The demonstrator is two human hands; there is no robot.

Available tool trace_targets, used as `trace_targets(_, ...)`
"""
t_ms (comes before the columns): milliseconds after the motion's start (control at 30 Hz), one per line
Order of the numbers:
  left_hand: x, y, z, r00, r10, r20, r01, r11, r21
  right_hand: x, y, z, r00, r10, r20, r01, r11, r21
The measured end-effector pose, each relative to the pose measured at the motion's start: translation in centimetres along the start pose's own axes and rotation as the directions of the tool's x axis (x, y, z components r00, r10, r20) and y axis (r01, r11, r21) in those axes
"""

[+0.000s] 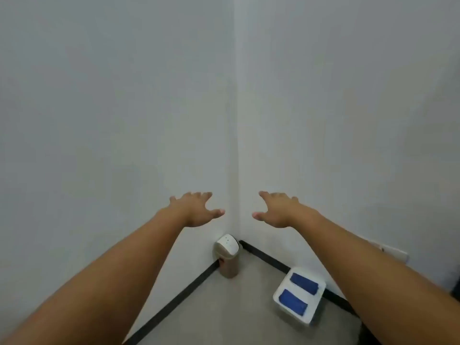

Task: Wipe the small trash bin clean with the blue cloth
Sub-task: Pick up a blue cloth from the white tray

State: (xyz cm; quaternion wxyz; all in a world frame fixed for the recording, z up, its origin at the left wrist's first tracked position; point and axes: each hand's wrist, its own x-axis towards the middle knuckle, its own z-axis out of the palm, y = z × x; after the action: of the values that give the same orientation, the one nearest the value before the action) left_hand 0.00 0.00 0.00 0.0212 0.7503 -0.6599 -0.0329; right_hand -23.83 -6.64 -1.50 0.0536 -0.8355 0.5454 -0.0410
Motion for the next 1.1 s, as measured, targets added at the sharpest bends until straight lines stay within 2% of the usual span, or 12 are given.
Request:
trace_targets(267, 5.3, 0.9, 7.1, 0.996, 0.086, 0.032, -0.088, 0.992, 0.085, 4.2, 1.1, 7.0, 1.000, 0.017, -0.017, -0.018, 0.996, -0.083)
trace_targets(567, 12.8, 6.9, 22.2, 0.963, 0.262, 0.056, -0.265, 0.963, 0.056, 8.2, 7.6, 21.2, 0.995, 0.088, 0.053, -0.088, 0.996, 0.001)
trace_targets(833, 22.5, 11.6, 34.1, 0.922, 0.247, 0.297, -0.265, 0.964, 0.022, 15.3, 15.5, 32.1, 0.945, 0.150, 0.289, -0.166, 0.986, 0.031)
trace_targets(1100, 35.9, 14.2, 47.2, 0.770, 0.318, 0.553, -0.353, 0.934, -0.046, 23.5, 23.4, 45.5, 0.798, 0.244, 0.551, -0.298, 0.955, 0.008)
